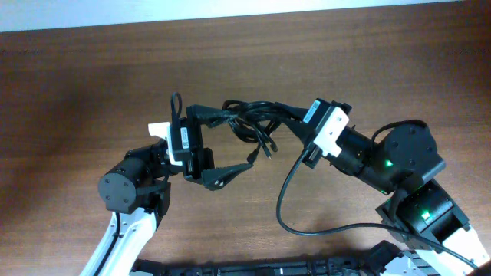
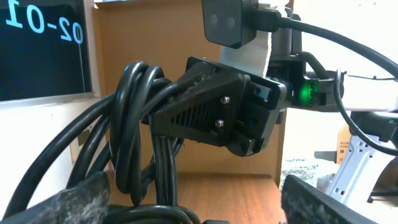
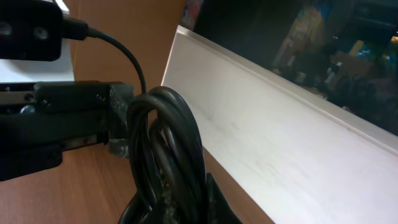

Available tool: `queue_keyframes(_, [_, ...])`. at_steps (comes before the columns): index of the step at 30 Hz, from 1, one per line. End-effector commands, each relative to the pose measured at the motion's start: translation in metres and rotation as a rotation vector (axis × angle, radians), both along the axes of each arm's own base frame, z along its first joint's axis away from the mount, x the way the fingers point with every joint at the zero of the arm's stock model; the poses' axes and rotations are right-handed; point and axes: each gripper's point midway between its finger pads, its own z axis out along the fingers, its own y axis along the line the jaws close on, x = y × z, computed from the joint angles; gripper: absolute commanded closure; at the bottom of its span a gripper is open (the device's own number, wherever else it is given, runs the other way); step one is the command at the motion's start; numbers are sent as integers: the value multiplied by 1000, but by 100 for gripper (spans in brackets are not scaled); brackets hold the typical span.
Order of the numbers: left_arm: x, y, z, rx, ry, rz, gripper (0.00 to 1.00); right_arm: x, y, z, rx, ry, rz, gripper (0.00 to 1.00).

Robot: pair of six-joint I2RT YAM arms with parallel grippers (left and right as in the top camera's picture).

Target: Untangle cables

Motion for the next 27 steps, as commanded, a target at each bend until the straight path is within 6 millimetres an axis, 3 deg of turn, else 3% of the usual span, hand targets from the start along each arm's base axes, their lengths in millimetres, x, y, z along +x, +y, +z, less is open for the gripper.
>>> queue_keyframes(1, [-5,-5,11,-22,-28,-9,17,-8,10,8,8,-20,83,96])
queue_keyframes(5, [-10,-10,11,-20,-65,-20,23,-7,13,6,5,-15,98,96])
queue_keyframes(7, [-10,-10,11,-21,-69,-18,40,-8,13,6,5,-15,100,96])
queue_keyframes(8, [-9,-10,12,-25,-73,-11,58,-8,13,6,5,-14,100,96])
queue_keyframes(9, [-7,-9,13,-34,-69,1,89,-8,13,4,2,-9,100,96])
queue_keyframes(10, [-4,-8,16,-48,-64,17,100,-8,13,1,-4,3,100,96])
queue_keyframes(14, [3,-5,20,-78,-55,56,100,-8,13,-10,-27,47,101,95])
queue_keyframes(15, [5,-4,20,-79,-51,63,100,-10,14,-10,-26,46,111,87])
queue_keyframes(18, [15,-3,15,-74,9,90,100,-10,14,-10,-26,46,115,46])
queue_keyframes(19, [14,-4,15,-71,9,83,100,-10,14,-9,-26,45,115,41])
queue_keyframes(22, [13,-4,14,-67,8,79,100,-10,14,-7,-24,34,113,37])
queue_keyframes(23, [13,-4,14,-67,8,79,100,-9,14,-3,-18,13,107,43])
queue_keyframes(25, [13,-4,14,-65,9,76,100,-2,9,2,-6,-8,59,72])
queue_keyframes(27, [14,-4,13,-64,13,77,100,1,7,4,-3,-12,38,92])
